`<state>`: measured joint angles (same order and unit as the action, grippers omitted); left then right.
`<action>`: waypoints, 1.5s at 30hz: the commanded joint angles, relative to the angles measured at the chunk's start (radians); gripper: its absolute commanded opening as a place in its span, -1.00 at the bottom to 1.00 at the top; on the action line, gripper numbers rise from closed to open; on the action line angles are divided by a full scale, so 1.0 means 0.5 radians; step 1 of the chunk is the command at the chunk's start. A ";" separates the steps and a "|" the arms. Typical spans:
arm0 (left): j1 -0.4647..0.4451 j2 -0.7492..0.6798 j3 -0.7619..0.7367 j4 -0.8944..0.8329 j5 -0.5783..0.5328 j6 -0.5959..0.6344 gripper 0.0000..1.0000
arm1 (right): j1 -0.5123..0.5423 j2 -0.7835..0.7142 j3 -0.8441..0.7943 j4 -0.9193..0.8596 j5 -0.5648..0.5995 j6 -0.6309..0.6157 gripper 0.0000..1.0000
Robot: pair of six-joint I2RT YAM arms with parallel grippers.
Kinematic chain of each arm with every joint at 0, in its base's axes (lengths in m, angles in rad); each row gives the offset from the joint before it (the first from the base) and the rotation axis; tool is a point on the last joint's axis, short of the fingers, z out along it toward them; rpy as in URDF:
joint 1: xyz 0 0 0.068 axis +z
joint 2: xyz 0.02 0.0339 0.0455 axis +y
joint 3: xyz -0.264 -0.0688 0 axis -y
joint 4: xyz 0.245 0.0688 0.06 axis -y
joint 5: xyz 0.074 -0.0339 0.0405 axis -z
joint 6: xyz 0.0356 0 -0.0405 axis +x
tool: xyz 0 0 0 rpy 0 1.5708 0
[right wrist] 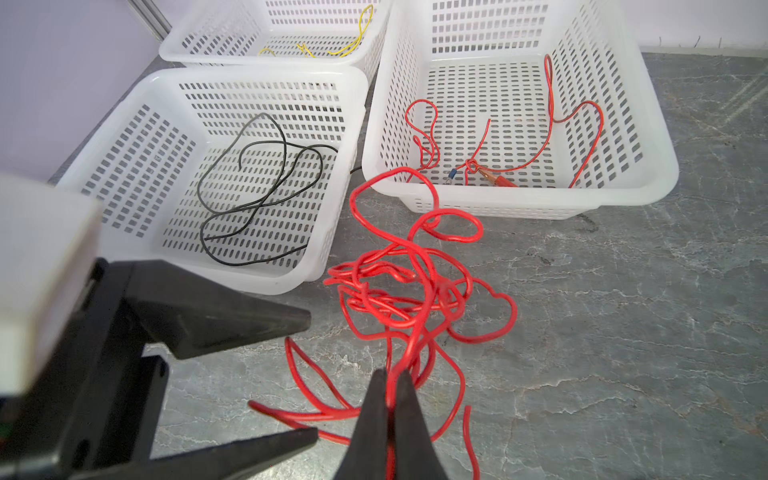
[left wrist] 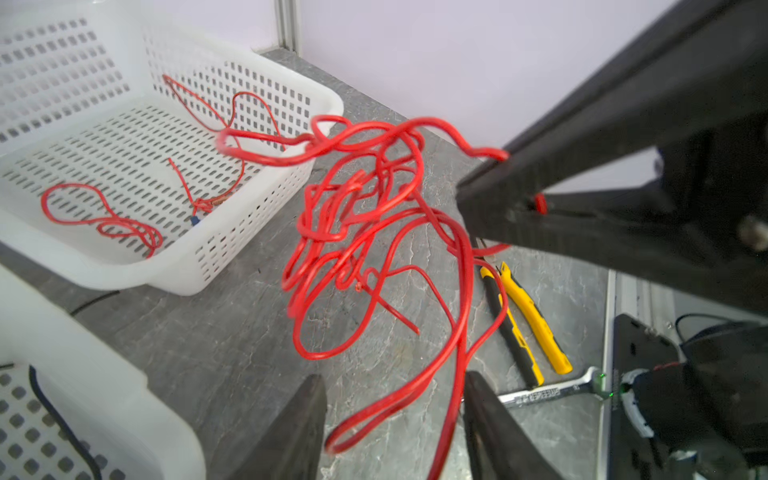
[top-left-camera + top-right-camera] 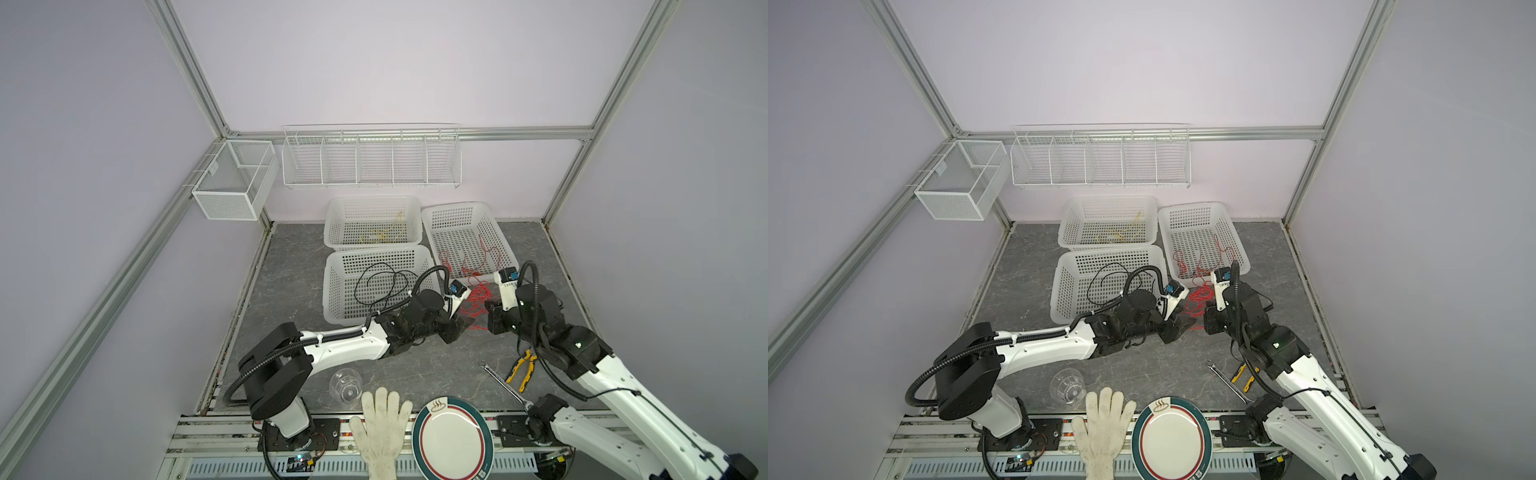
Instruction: Untangle the cables
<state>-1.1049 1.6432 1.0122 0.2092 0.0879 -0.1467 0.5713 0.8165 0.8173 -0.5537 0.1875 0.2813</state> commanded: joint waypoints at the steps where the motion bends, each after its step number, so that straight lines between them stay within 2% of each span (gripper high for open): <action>1: -0.020 0.044 0.092 -0.012 0.033 0.017 -0.25 | 0.008 -0.031 0.056 0.034 0.025 0.029 -0.87; 7: -0.032 0.009 0.077 -0.040 0.010 0.020 -1.00 | 0.005 -0.002 0.053 0.028 0.156 0.072 -0.87; 13: -0.033 -0.094 -0.002 -0.128 -0.011 0.059 -1.00 | -0.018 0.072 0.046 -0.050 0.515 0.184 -0.88; 17: -0.033 -0.233 -0.114 -0.198 -0.032 0.116 -1.00 | -0.091 0.114 0.008 -0.058 0.593 0.233 -0.88; 25: -0.032 -0.722 -0.444 -0.253 -0.240 0.261 -1.00 | -0.361 0.220 -0.108 -0.003 0.485 0.302 -0.87; 36: -0.023 -1.333 -0.742 -0.354 -0.564 0.264 -1.00 | -0.459 0.408 -0.152 -0.018 0.578 0.353 -0.87; 45: -0.020 -1.470 -0.751 -0.336 -0.477 0.266 -1.00 | -0.462 0.404 -0.199 0.168 0.232 0.229 -0.87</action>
<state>-1.1194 0.9234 0.6411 0.0315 -0.1570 -0.0284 0.3466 1.0214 0.7288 -0.5232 0.3698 0.4248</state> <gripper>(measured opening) 0.048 0.064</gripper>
